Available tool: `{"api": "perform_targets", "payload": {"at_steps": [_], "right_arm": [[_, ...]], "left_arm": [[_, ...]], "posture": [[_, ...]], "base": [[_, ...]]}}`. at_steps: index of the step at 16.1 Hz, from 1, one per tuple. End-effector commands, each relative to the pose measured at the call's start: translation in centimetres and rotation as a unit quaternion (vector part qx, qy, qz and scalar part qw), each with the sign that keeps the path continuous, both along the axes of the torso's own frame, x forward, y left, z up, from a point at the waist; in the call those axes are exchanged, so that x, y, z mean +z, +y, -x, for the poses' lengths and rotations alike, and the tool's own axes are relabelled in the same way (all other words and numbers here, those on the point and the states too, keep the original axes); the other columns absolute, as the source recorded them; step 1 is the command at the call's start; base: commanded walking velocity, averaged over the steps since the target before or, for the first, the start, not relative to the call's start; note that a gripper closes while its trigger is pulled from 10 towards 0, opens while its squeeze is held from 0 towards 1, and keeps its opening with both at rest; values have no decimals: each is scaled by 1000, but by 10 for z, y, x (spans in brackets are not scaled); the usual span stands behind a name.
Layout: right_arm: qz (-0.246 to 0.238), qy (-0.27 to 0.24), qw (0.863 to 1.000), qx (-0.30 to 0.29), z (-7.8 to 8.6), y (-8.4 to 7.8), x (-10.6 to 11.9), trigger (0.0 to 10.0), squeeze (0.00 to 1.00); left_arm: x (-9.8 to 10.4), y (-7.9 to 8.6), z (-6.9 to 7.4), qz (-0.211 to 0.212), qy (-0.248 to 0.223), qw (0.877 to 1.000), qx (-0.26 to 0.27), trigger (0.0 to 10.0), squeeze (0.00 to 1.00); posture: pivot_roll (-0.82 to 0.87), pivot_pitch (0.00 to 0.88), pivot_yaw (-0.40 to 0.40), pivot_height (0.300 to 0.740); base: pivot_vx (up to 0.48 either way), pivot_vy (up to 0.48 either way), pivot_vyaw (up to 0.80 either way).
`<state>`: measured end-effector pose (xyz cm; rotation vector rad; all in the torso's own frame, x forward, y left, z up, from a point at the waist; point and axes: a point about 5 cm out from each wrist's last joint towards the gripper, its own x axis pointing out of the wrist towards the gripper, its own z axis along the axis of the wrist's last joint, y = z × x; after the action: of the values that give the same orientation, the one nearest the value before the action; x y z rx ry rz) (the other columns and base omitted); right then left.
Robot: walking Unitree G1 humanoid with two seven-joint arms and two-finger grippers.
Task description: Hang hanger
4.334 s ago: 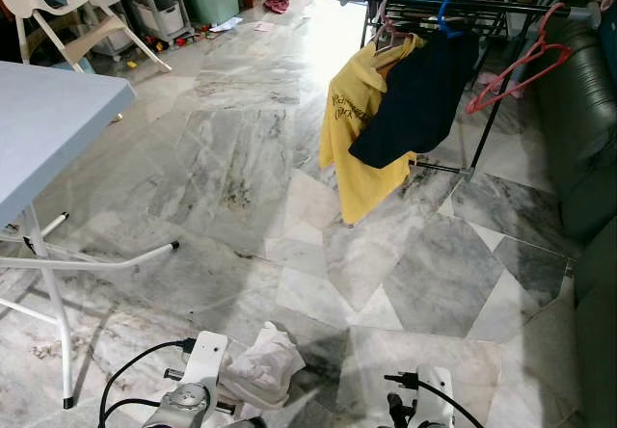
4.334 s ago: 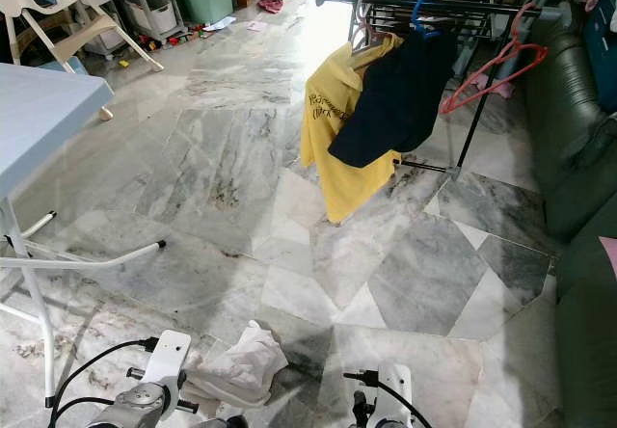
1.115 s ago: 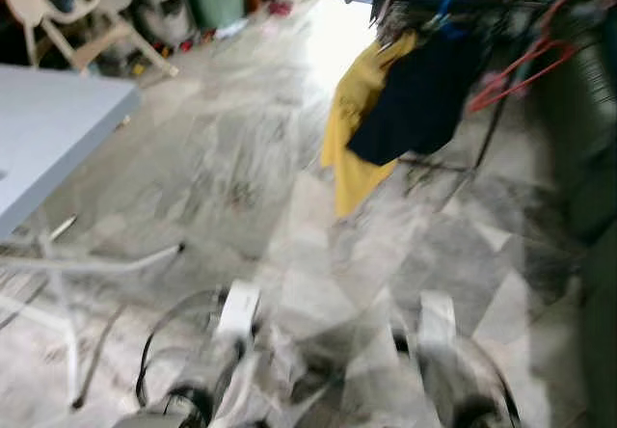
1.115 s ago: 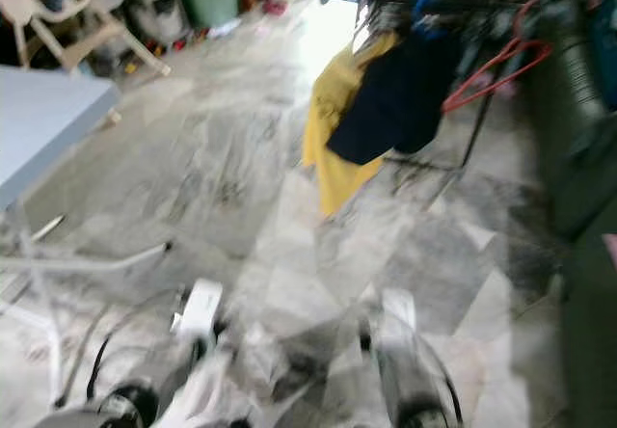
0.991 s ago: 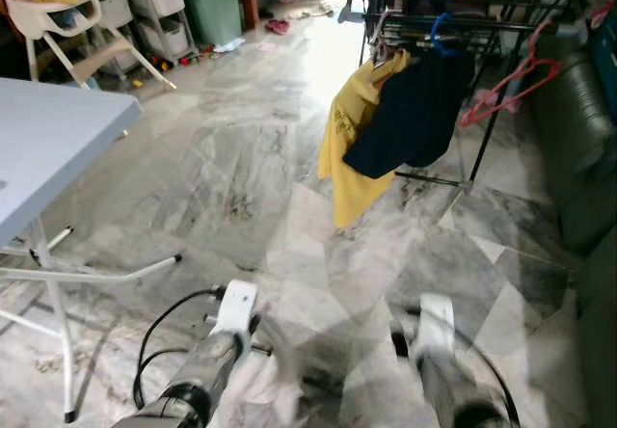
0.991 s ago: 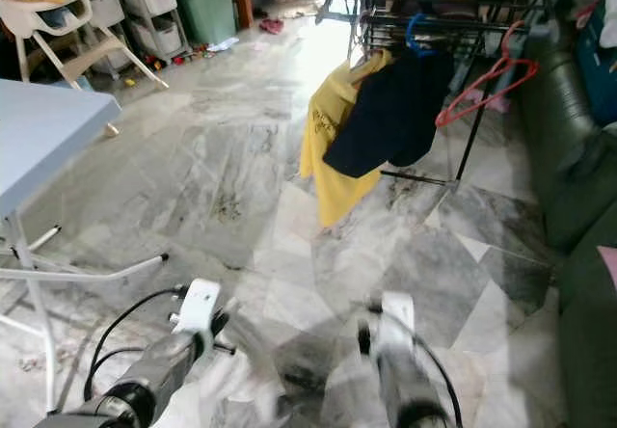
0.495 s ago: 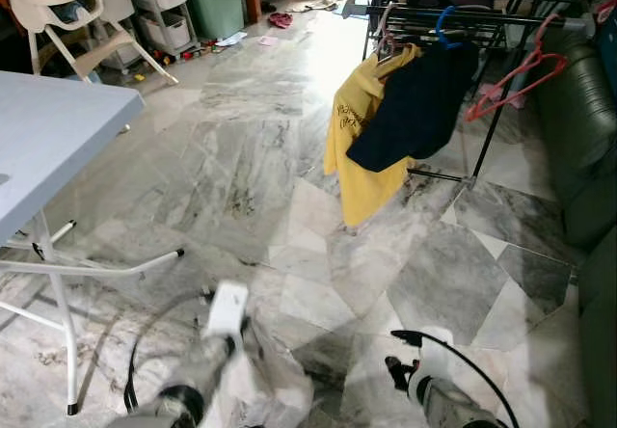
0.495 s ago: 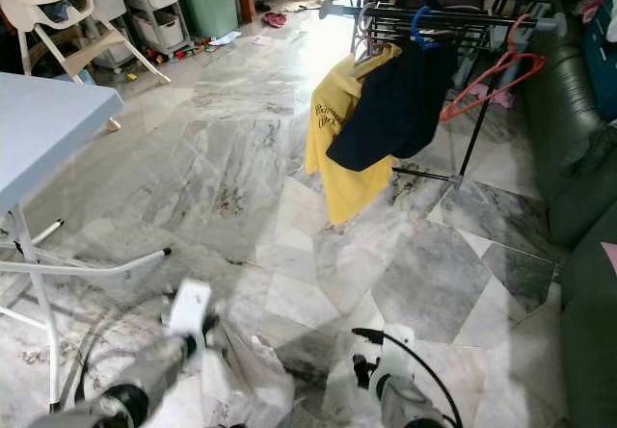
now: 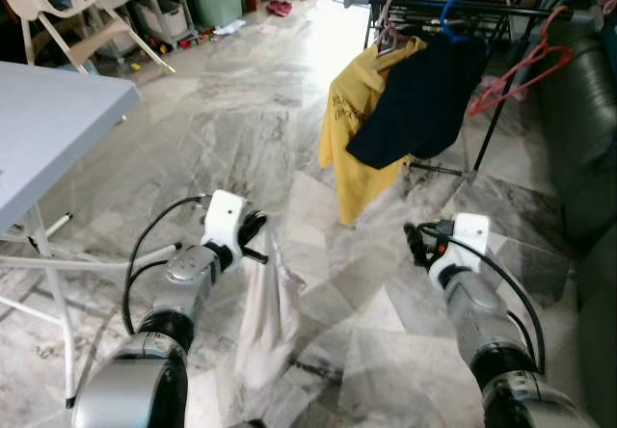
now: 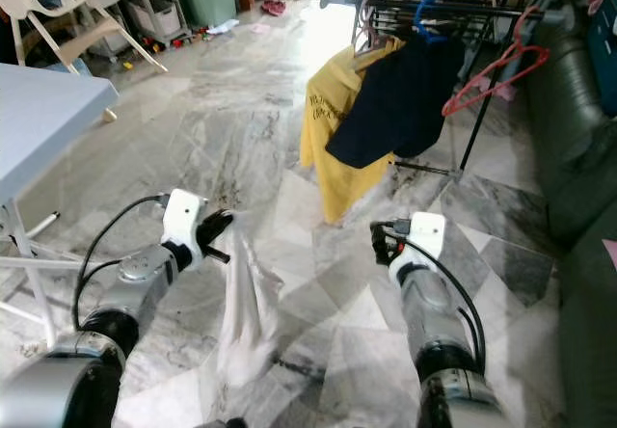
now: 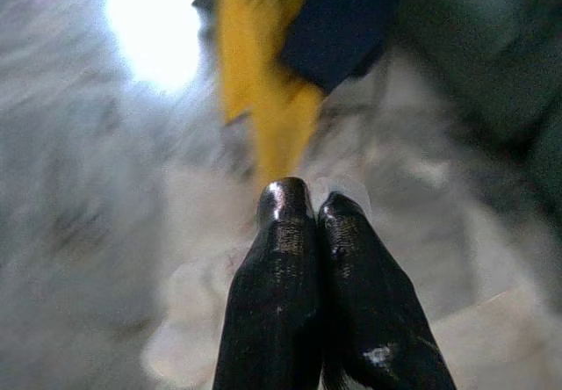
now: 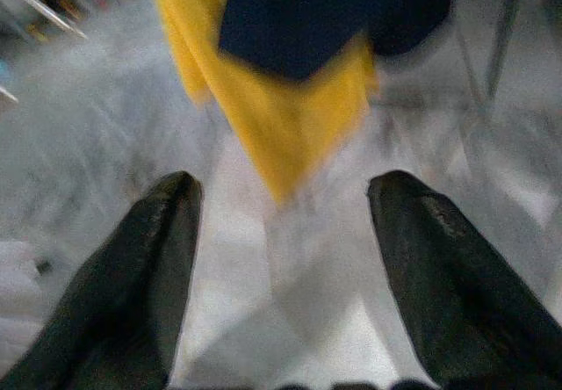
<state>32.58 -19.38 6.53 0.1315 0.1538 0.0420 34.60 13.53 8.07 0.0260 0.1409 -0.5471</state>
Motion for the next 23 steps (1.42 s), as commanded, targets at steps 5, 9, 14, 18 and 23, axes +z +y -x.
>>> {"api": "perform_targets", "payload": {"at_steps": [5,9,14,18,23], "right_arm": [[49,-67,996,16,40,6,19,10000,0],[-18,-73,996,-44,69,26,21,10000,0],[3,-59,998,-33,74,32,25,10000,0],[18,-57,998,-1,66,40,30,10000,0],[24,-51,998,19,61,46,28,10000,0]], "left_arm": [[33,-24,5,61,-101,993,-11,10000,0],[49,-40,3,93,-82,990,-63,10000,0],[42,-33,0,117,-39,992,-33,10000,0],[42,-27,-2,125,-37,991,-12,10000,0],[39,-25,-1,126,-35,991,5,10000,0]], "posture": [[-175,132,72,740],[-205,182,124,740],[-228,193,127,740],[-207,178,87,740],[-201,170,75,740]], "base": [[0,0,0],[0,0,0],[0,0,-569],[0,304,-794],[0,332,-757]]}}
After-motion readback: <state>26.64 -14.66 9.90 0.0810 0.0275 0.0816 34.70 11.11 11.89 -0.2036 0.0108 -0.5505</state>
